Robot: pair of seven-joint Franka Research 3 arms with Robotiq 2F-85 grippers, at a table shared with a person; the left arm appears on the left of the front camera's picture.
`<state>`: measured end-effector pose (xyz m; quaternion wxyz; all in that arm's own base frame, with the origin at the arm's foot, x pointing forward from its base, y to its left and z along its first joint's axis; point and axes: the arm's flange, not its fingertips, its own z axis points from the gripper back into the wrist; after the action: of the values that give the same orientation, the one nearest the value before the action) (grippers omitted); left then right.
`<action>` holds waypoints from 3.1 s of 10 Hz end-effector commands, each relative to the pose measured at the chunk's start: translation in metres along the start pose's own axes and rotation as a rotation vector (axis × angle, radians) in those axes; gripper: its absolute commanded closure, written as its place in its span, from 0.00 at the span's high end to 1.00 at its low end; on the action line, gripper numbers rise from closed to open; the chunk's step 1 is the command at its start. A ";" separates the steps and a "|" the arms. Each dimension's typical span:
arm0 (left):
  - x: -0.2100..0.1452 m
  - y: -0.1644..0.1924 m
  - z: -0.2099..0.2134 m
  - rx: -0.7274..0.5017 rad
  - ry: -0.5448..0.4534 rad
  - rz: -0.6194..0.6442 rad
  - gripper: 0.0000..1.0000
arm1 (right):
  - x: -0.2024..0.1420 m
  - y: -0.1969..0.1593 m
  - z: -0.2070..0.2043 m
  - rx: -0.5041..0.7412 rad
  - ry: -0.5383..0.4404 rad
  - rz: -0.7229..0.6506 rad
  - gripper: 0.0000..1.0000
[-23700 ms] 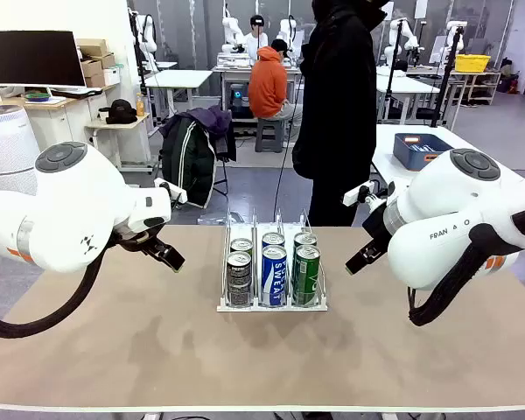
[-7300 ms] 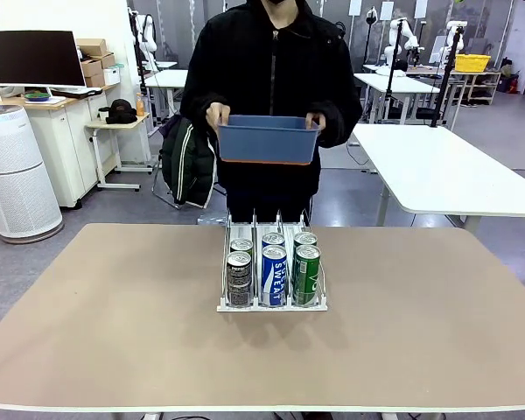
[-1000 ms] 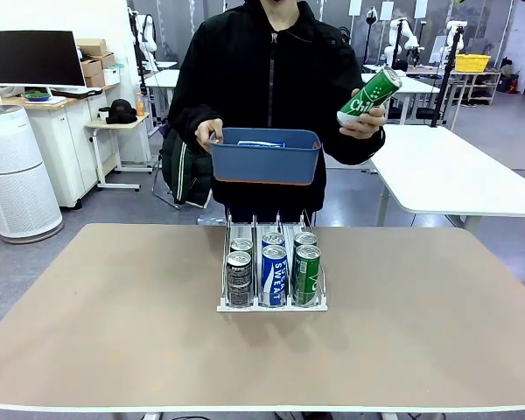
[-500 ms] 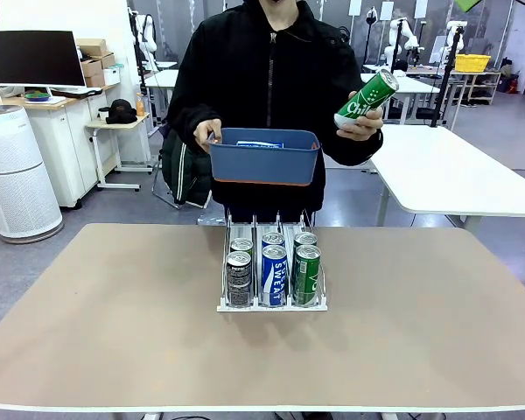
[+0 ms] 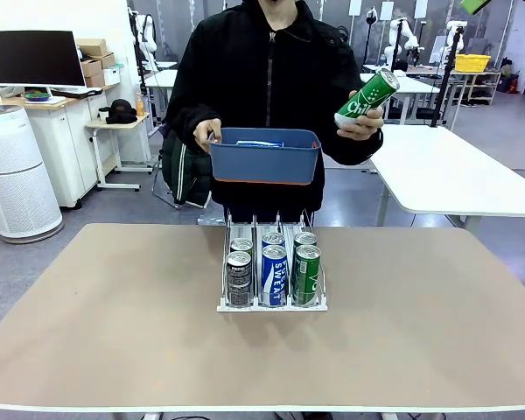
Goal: Fill the beverage cans into the dispenser.
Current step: Pick up the Sprite handed by the human.
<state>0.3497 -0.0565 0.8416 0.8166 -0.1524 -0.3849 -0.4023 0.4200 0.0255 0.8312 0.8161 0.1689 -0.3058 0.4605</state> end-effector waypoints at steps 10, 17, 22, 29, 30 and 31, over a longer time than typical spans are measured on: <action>0.001 0.000 0.001 -0.010 -0.016 0.014 1.00 | 0.003 0.002 -0.017 -0.042 -0.058 0.049 1.00; 0.001 0.000 0.001 -0.010 -0.016 0.014 1.00 | -0.016 0.017 -0.086 0.022 -0.079 0.031 1.00; 0.001 0.000 0.001 -0.010 -0.016 0.014 1.00 | -0.039 0.011 -0.122 0.057 -0.110 0.047 1.00; 0.001 0.000 0.001 -0.010 -0.016 0.014 1.00 | -0.036 0.009 -0.120 0.057 -0.064 0.018 1.00; 0.001 0.000 0.001 -0.010 -0.016 0.014 1.00 | -0.036 0.009 -0.120 0.057 -0.064 0.018 1.00; 0.001 0.000 0.001 -0.010 -0.016 0.014 1.00 | -0.036 0.009 -0.120 0.057 -0.064 0.018 1.00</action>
<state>0.3496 -0.0566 0.8418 0.8165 -0.1524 -0.3851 -0.4023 0.4403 0.0747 0.7183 0.7952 0.2078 -0.3222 0.4697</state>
